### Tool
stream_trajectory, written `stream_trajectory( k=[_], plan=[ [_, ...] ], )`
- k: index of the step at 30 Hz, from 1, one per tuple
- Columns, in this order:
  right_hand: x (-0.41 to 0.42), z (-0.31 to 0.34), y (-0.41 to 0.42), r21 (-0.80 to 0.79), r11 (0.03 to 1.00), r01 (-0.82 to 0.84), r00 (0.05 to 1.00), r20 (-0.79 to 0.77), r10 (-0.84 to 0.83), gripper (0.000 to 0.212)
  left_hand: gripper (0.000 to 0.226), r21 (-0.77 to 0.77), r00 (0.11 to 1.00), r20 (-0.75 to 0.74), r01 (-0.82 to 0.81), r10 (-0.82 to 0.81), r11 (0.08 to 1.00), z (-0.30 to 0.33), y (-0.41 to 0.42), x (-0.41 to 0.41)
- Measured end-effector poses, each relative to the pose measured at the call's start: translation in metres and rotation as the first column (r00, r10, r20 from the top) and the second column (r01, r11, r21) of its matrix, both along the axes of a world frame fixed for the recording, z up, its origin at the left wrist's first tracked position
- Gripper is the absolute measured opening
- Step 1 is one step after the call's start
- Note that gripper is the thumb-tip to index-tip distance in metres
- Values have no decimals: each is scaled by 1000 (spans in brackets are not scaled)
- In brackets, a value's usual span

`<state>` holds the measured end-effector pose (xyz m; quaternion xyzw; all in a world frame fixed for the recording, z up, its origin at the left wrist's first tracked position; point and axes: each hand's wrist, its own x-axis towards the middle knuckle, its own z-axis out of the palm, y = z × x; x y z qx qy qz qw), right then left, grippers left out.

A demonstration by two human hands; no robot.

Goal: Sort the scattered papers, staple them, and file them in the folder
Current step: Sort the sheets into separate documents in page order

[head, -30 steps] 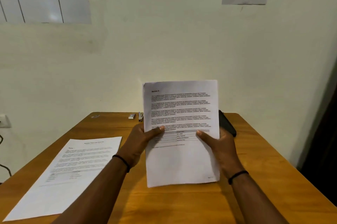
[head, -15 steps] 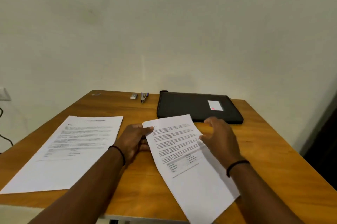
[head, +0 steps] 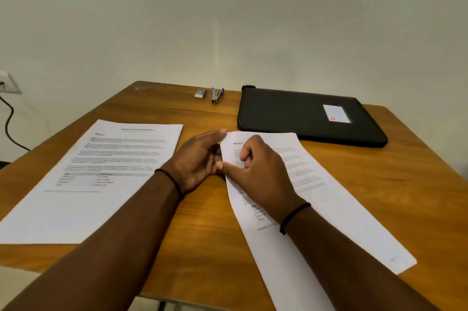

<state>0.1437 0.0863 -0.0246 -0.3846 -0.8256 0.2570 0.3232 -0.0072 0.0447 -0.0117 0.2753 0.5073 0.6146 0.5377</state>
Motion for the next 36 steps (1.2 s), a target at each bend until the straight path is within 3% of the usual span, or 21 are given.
stream_trajectory(
  k=[4,10,13,16,21,26,29,32,33,36],
  plan=[
    [-2,0,1,-42,999,5,1000,-6,-5,42,40,-34,998,48,28,-27,999,-5,4,-6],
    [-1,3,-3,7,997,73,996,-45,-72,13,35,-32,994,47,103,-101,994,1,5,-6],
    [0,4,-4,24,987,161,986,-58,-159,17,37,-32,993,49,110,-108,993,0,4,-5],
    [2,3,-1,-43,980,193,978,-75,-195,20,21,-31,997,15,82,-81,996,-1,4,-4],
    [5,8,2,-150,973,177,970,-141,-199,21,20,-36,998,-28,59,-60,998,-5,7,-5],
    [8,10,2,-302,952,43,950,-283,-132,24,25,-23,997,-28,72,-73,997,-4,7,-4],
    [11,14,1,-372,925,78,920,-330,-210,20,26,-24,996,-16,83,-84,996,-4,7,-4],
    [12,16,1,-262,942,212,909,-300,-288,52,26,-24,995,10,98,-98,995,-3,6,-5],
    [12,15,2,-203,951,233,917,-279,-285,53,27,-23,995,15,102,-102,994,-3,6,-5],
    [11,11,6,-38,962,269,943,-190,-272,23,28,-7,994,19,105,-105,994,-3,7,-4]
  ],
)
